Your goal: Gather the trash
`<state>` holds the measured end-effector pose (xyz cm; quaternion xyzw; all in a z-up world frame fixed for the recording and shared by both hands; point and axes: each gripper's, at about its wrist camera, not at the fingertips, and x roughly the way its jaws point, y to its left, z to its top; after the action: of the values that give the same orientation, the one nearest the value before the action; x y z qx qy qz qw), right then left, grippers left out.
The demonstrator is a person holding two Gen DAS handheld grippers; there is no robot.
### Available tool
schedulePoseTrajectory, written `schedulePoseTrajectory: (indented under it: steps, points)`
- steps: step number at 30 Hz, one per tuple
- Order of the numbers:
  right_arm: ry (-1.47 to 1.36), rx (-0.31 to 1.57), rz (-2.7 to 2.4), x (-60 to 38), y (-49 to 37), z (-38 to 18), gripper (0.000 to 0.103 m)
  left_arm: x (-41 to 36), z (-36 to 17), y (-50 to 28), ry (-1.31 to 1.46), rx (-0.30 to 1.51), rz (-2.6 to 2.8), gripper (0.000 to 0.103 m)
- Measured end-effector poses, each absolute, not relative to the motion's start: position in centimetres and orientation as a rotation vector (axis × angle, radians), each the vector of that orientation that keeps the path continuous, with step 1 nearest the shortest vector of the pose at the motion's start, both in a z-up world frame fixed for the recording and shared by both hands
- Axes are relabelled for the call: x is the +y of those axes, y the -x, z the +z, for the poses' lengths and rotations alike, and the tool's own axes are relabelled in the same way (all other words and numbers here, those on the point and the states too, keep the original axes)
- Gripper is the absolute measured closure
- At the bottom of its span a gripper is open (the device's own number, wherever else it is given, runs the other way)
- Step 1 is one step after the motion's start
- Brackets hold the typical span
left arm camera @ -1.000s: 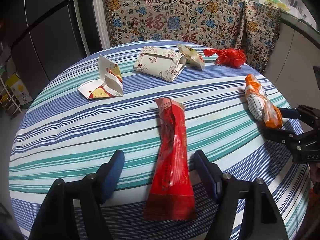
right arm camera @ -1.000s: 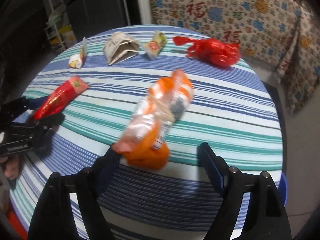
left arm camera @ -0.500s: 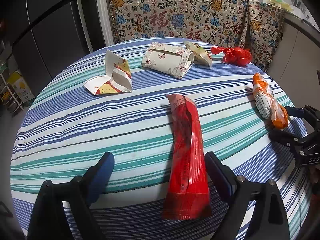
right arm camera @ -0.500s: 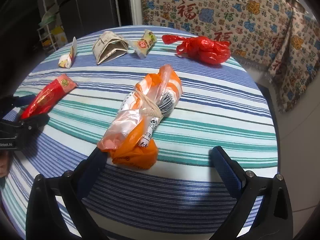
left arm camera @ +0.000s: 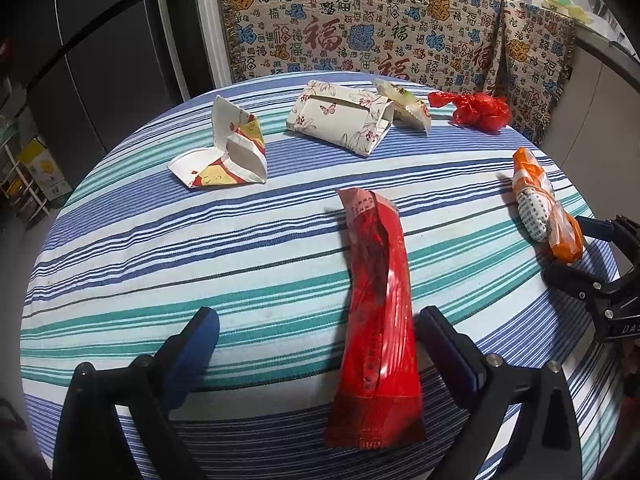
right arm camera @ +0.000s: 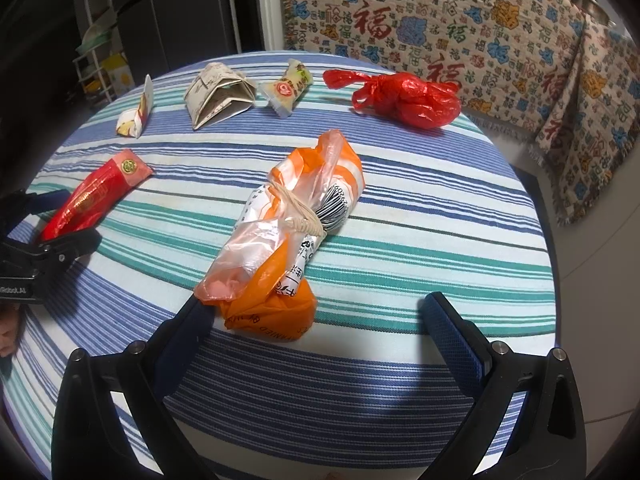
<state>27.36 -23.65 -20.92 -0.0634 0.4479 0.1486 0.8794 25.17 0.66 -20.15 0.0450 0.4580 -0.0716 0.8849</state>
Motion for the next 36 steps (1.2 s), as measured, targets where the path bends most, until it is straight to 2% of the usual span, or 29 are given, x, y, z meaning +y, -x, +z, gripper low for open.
schedulePoseTrajectory:
  steps: [6,9,14,15,17,18,19,20,21,29,36]
  points:
    - [0.129,0.947,0.309,-23.6,-27.4,-20.9,0.000,0.7,-20.0,-25.1,-0.099,0.980,-0.168,0.002]
    - [0.038,0.996,0.315,-24.7,-27.8,-19.6,0.013,1.0,-19.0,-24.4,-0.089,0.970,-0.218,0.004]
    - [-0.048,0.959,0.383,-24.6,-28.5,-17.1,0.013,0.4,-17.9,-24.4,-0.029,0.957,-0.298,0.004]
    - [-0.053,0.964,0.385,-24.3,-28.9,-17.2,0.013,-0.1,-18.0,-24.6,-0.037,0.960,-0.307,0.008]
    - [-0.054,0.976,0.374,-23.7,-29.9,-17.5,0.014,-1.0,-18.3,-25.0,-0.069,0.966,-0.297,0.024]
    - [-0.051,0.986,0.365,-23.3,-30.4,-17.9,0.017,-1.2,-18.6,-25.3,-0.073,0.977,-0.289,0.038]
    - [-0.043,1.003,0.354,-23.1,-30.8,-18.3,0.031,-1.3,-18.8,-25.4,-0.063,0.990,-0.291,0.057]
    - [-0.036,1.030,0.345,-23.0,-31.3,-18.8,0.055,-1.3,-18.9,-25.5,-0.059,0.991,-0.290,0.061]
    - [-0.043,1.045,0.344,-23.0,-31.5,-19.1,0.057,-1.3,-18.7,-25.5,-0.068,0.979,-0.280,0.086]
    - [-0.042,0.943,0.406,-23.7,-28.3,-16.2,0.057,0.7,-17.3,-24.2,0.053,0.933,-0.313,0.089]
    - [-0.123,0.942,0.379,-27.8,-26.1,-16.0,0.057,-3.6,-16.3,-23.0,0.063,0.949,-0.399,0.090]
